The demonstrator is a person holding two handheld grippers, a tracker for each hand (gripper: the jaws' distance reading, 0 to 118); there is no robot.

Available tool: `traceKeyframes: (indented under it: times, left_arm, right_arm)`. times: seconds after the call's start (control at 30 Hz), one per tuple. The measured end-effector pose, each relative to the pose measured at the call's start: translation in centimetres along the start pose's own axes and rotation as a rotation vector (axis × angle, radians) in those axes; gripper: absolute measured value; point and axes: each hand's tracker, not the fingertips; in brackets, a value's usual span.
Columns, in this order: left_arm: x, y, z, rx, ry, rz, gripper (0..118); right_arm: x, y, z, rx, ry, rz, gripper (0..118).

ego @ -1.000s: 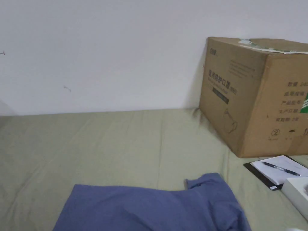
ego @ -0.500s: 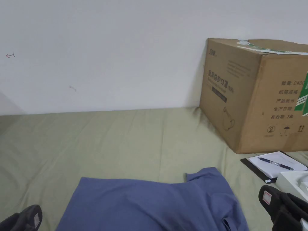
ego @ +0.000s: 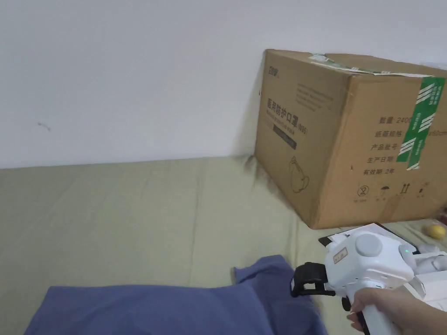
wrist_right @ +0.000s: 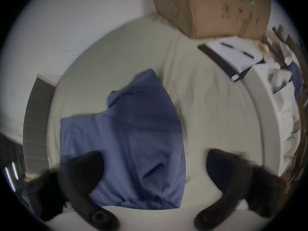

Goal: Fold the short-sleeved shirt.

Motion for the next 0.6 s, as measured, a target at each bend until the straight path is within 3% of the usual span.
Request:
traceKeyframes:
  times: [0.03,0.1,0.2,0.23,0.27,0.3,0.37,0.43,0.6]
  left_arm:
    - [-0.8,-0.3,-0.6,-0.012,0.003,0.0,0]
    - [-1.0,-0.6,-1.7,-0.031,0.005,0.006,0]
    - [-1.6,-1.2,-2.8,-0.073,0.016,0.0,0]
    - [-1.7,-1.4,-3.2,-0.084,0.02,-0.009,0]
    - [-1.7,-1.6,-3.5,-0.096,0.026,-0.022,0]
    - [-2.0,-2.0,-3.6,-0.108,0.033,-0.033,0]
    - [-2.3,-2.4,-4.4,-0.135,0.046,-0.04,0]
    - [-2.8,-2.7,-5.1,-0.165,0.055,-0.032,0]
    - [-4.0,0.4,-10.4,-0.255,-0.047,-0.024,0]
  right_arm:
    - [0.6,0.9,0.4,0.071,-0.023,-0.023,106]
    - [0.8,1.6,-1.8,0.045,-0.03,-0.038,107]
    - [0.7,1.8,-4.3,0.001,-0.122,0.007,100]
    - [0.7,1.9,-4.9,-0.016,-0.119,0.033,89]
    - [0.7,2.0,-5.3,-0.038,-0.116,0.047,65]
    - [0.5,1.8,-5.6,-0.059,-0.121,0.057,53]
    - [-0.1,1.3,-5.2,-0.04,-0.179,0.101,46]
    - [0.0,1.4,-4.6,-0.026,-0.096,0.107,1]
    - [-0.2,1.1,-2.3,0.037,-0.011,0.106,1]
